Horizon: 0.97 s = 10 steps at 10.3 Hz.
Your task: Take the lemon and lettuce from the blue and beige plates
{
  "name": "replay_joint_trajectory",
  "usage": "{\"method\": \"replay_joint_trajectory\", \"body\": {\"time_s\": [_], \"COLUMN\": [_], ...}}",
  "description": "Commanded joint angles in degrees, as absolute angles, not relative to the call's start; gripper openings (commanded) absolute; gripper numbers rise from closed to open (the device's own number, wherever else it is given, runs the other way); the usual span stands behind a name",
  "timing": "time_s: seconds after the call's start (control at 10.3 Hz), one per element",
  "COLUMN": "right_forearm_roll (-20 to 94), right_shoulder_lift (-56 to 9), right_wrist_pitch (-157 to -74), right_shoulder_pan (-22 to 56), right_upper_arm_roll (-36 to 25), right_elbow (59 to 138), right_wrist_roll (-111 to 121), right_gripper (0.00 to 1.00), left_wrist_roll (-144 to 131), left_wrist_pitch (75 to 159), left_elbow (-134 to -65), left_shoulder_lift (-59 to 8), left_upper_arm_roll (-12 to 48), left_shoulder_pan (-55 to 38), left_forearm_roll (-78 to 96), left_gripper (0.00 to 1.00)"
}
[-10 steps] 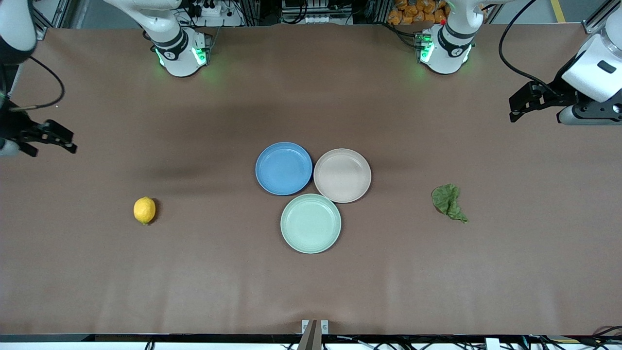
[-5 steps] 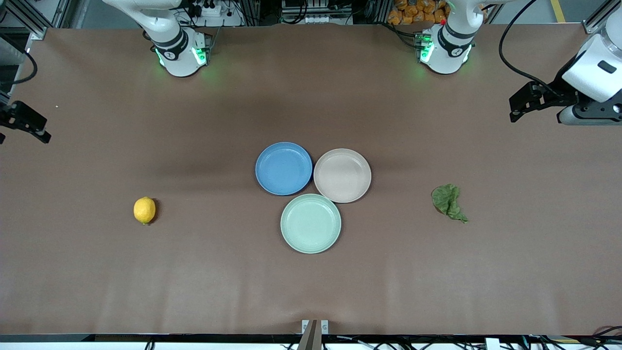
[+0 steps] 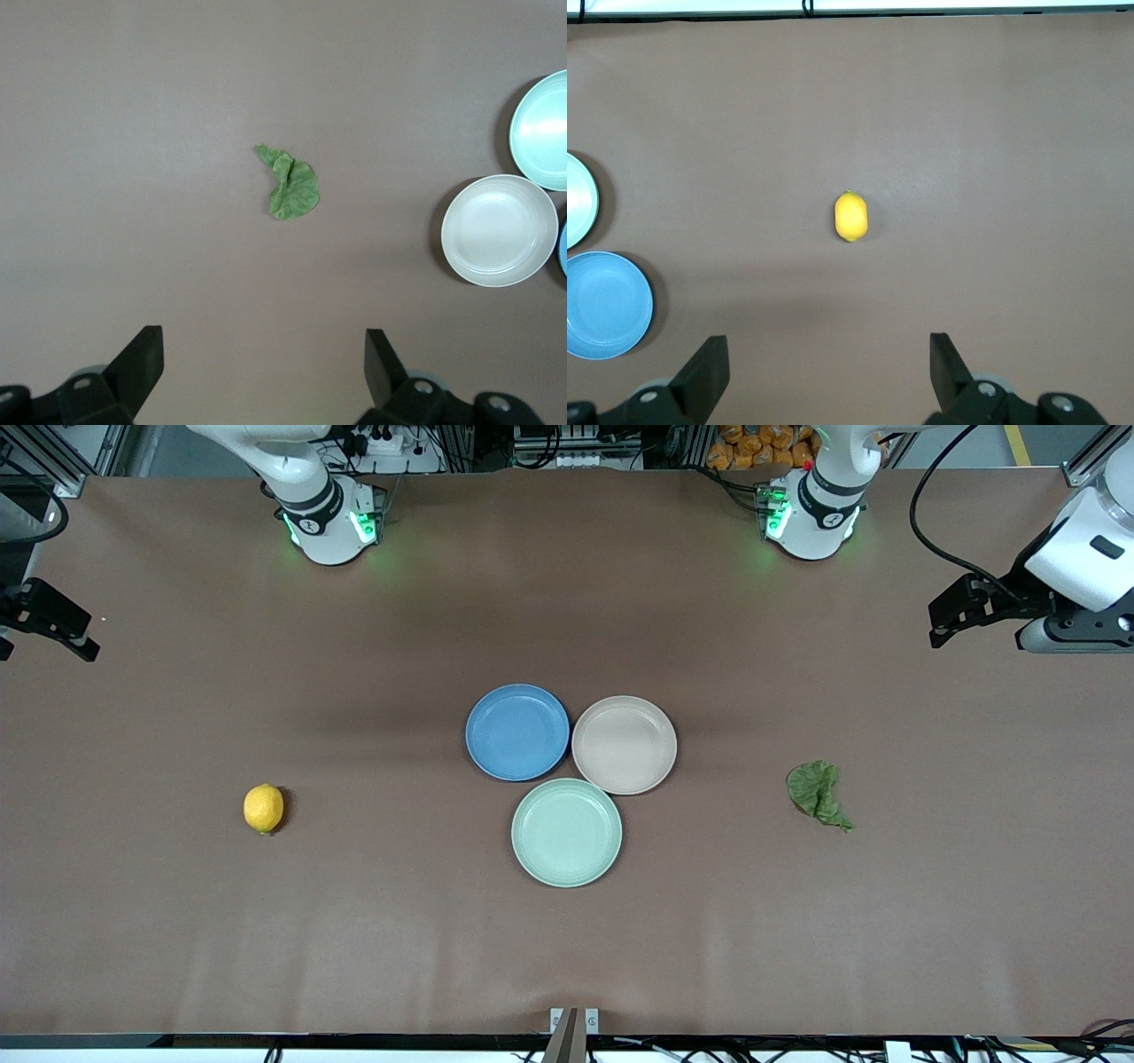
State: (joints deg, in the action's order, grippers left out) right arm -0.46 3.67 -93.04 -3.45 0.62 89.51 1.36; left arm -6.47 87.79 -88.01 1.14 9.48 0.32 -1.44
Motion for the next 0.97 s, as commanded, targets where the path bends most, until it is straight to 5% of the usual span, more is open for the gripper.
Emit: {"method": "replay_joint_trajectory", "body": {"time_s": [0.0,0.87], "right_forearm_roll": [-1.5,-1.0], "right_shoulder_lift": [2.4,1.9], "right_wrist_pitch": [-91.5,-91.3], "right_shoulder_pan": [-3.6,-3.6], "right_upper_arm_roll": [0.8,0.7], "right_elbow": [87.8,88.0], "right_wrist_roll": [0.2,-2.1], "right_gripper": [1.00,1.00], "left_wrist_roll": [-4.6,-4.7], "left_wrist_pitch": [87.9,87.9], "left_elbow": [-87.9,-86.1], "left_shoulder_lift": [1.4,1.4], "left_upper_arm_roll": [9.2,9.2], "left_shoulder_pan": [0.5,0.5], "left_forearm_roll": [-0.1,-0.2], "left_gripper": [1.00,1.00]}}
